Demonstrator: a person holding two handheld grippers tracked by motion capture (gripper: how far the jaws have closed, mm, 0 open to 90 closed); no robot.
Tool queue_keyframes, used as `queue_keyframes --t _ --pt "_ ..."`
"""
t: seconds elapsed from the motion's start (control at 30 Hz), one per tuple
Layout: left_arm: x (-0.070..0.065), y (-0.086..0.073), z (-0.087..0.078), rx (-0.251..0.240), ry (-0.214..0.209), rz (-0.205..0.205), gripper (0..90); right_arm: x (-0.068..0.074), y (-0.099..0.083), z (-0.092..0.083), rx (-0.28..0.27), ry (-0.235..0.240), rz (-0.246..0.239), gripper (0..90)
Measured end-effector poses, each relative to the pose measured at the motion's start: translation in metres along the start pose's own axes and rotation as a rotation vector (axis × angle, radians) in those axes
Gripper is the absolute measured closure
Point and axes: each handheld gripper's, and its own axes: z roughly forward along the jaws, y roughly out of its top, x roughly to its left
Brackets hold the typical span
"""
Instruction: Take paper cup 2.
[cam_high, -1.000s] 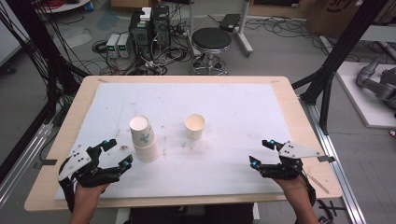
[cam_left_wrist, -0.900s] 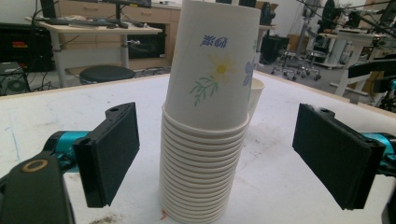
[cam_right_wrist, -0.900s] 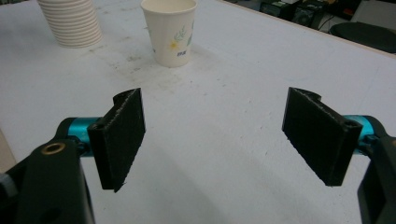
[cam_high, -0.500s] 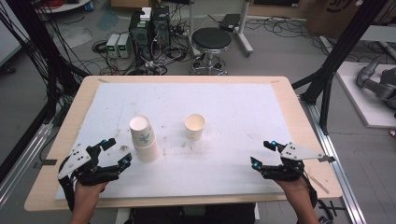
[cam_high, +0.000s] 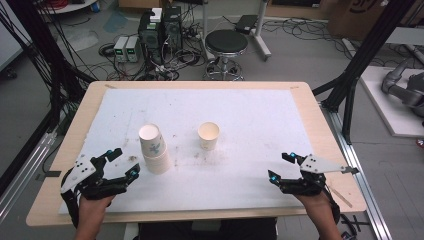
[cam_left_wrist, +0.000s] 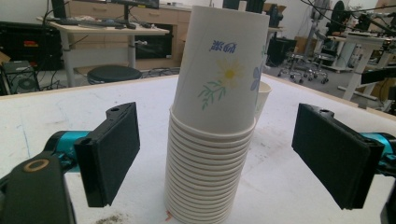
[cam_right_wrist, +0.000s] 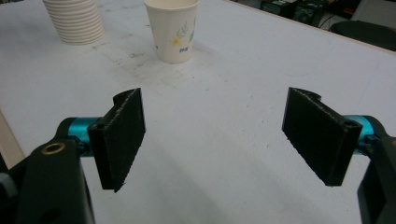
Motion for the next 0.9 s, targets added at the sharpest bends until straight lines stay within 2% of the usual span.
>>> queue_keyframes --t 0.2,0.6,0.9 --pt "0.002 0.003 -0.002 0.01 0.011 0.006 15.4 0.0 0.001 0.001 0.001 0.006 0.001 22.0" --pt "0.001 0.016 0.004 0.032 -0.036 -0.005 15.3 0.001 0.001 0.004 0.004 0.018 0.003 22.0" --pt "0.005 0.034 0.016 0.045 -0.059 -0.018 15.0 0.001 0.001 0.004 0.002 0.017 -0.001 22.0"
